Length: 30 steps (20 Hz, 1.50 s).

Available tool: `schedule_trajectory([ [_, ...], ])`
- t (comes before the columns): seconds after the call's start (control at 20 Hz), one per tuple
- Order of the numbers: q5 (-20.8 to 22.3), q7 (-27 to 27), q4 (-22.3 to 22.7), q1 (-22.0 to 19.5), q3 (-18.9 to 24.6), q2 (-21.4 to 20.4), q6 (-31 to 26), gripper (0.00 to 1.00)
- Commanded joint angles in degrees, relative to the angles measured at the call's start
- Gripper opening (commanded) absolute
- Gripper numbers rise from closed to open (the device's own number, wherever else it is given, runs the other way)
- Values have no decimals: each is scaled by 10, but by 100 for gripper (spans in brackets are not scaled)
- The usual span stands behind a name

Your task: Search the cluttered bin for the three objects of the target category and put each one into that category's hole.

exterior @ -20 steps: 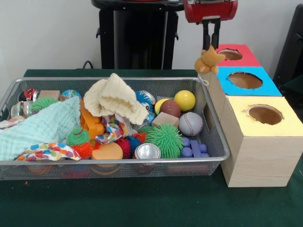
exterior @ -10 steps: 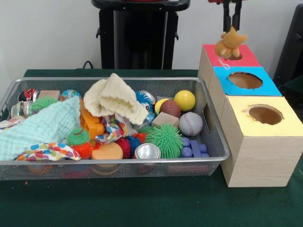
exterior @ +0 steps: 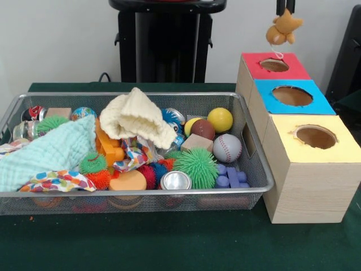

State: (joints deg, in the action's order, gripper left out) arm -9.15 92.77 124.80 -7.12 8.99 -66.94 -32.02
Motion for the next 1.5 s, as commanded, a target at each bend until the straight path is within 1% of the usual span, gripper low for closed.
schedule_trajectory([
  [0.05, -8, 76, 95, 1, -9, -6, -12, 0],
  [0.1, 1, 81, 98, 3, -12, 2, -1, 0],
  [0.15, 0, 83, 106, 2, -9, 8, 18, 0],
  [0.35, -20, 80, 146, -16, 20, 38, 99, 0],
  [0.55, -15, 92, 155, -15, 27, 56, 139, 0],
  [0.7, -11, 103, 159, -15, 35, 85, 183, 0],
  [0.85, -12, 114, 152, -1, 27, 94, 191, 0],
  [0.95, -15, 124, 153, 11, 21, 96, 198, 0],
  [1.15, -27, 136, 158, 27, 22, 92, 203, 0],
  [1.25, -31, 141, 150, 38, 17, 100, 205, 0],
  [1.45, -40, 154, 144, 62, 10, 109, 213, 0],
  [1.5, -42, 154, 145, 62, 12, 111, 217, 0],
])
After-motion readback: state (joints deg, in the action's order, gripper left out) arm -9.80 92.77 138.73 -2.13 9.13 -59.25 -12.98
